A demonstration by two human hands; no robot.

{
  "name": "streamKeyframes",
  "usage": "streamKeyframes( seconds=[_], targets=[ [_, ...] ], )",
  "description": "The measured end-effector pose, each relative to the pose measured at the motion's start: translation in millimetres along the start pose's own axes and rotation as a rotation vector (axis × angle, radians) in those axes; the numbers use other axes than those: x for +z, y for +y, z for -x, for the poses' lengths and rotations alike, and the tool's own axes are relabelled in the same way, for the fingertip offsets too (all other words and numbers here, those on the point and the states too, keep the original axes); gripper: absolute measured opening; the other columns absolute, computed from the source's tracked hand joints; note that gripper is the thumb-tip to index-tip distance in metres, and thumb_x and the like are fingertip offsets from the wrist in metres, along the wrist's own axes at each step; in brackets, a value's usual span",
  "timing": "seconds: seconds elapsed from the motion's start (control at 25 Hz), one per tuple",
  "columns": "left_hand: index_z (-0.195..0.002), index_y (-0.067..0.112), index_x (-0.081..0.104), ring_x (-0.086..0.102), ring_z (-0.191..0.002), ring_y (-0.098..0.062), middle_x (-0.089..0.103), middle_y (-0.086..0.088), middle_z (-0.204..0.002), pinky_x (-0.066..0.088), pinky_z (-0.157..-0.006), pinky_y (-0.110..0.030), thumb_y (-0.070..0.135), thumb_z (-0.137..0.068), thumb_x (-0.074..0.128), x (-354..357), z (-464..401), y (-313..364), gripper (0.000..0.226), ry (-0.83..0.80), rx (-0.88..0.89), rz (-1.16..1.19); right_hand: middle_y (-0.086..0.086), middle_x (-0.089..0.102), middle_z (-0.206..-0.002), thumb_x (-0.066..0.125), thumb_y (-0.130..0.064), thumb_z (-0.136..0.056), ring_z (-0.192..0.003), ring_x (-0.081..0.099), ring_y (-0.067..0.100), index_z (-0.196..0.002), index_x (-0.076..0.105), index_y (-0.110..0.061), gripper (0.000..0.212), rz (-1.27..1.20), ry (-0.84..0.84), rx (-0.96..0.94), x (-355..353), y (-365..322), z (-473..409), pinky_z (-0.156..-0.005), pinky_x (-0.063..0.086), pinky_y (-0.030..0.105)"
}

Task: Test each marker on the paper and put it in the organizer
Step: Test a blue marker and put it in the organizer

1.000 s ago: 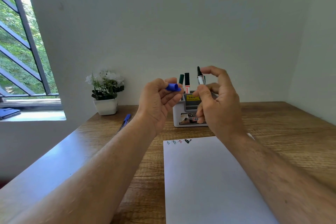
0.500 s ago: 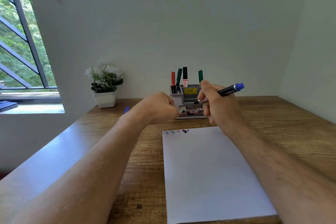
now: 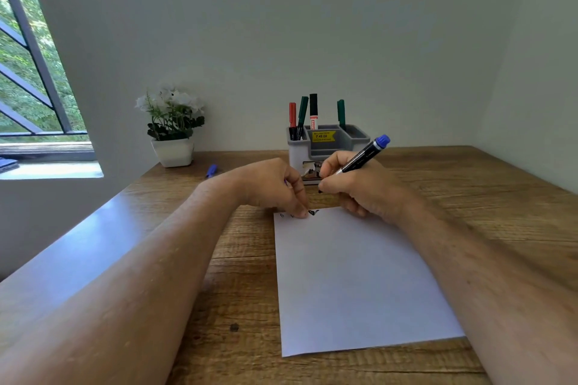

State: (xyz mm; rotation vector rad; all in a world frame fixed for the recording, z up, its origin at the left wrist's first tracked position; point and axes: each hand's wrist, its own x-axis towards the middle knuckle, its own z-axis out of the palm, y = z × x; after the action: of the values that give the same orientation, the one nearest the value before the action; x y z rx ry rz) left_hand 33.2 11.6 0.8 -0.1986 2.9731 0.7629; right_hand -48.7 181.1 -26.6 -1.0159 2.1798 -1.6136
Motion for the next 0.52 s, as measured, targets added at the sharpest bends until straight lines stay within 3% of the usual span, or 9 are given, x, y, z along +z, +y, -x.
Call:
streamKeyframes(
  seconds=[0.16, 0.32, 0.52],
  targets=[
    [-0.082, 0.031, 0.073, 0.06, -0.08, -0.004, 0.068, 0.015, -0.081, 0.043, -0.071, -0.025, 0.021, -0.078, 0.081, 2.4, -0.8, 0.6, 0.013, -0.04, 0.027, 0.021, 0.003, 0.052, -0.049, 0.07, -0.017, -0.064, -0.036, 0.041, 0.016, -0.071, 0.062, -0.019, 0.01, 0.074, -0.035, 0.032, -0.4, 5.6, -1.8, -0.038, 0.032, 0.021],
    [-0.085, 0.03, 0.075, 0.063, -0.073, 0.002, 0.072, 0.013, -0.085, 0.046, -0.073, -0.021, 0.017, -0.079, 0.08, 3.5, -3.1, 0.0, 0.015, -0.06, 0.035, 0.056, -0.002, 0.06, -0.051, 0.071, -0.034, -0.056, -0.041, 0.044, 0.007, -0.056, 0.059, -0.02, 0.018, 0.231, 0.023, 0.023, 0.2, 6.5, -4.1, -0.046, 0.032, 0.024],
    [-0.084, 0.031, 0.074, 0.063, -0.078, -0.005, 0.072, 0.008, -0.092, 0.052, -0.076, -0.026, 0.018, -0.08, 0.078, 3.4, -4.8, -0.6, 0.015, -0.066, 0.021, 0.056, -0.008, 0.047, -0.046, 0.07, -0.031, -0.06, -0.041, 0.04, 0.005, -0.053, 0.05, -0.021, 0.023, 0.234, 0.004, 0.003, -0.2, 9.4, -6.6, -0.048, 0.031, 0.026]
  ],
)
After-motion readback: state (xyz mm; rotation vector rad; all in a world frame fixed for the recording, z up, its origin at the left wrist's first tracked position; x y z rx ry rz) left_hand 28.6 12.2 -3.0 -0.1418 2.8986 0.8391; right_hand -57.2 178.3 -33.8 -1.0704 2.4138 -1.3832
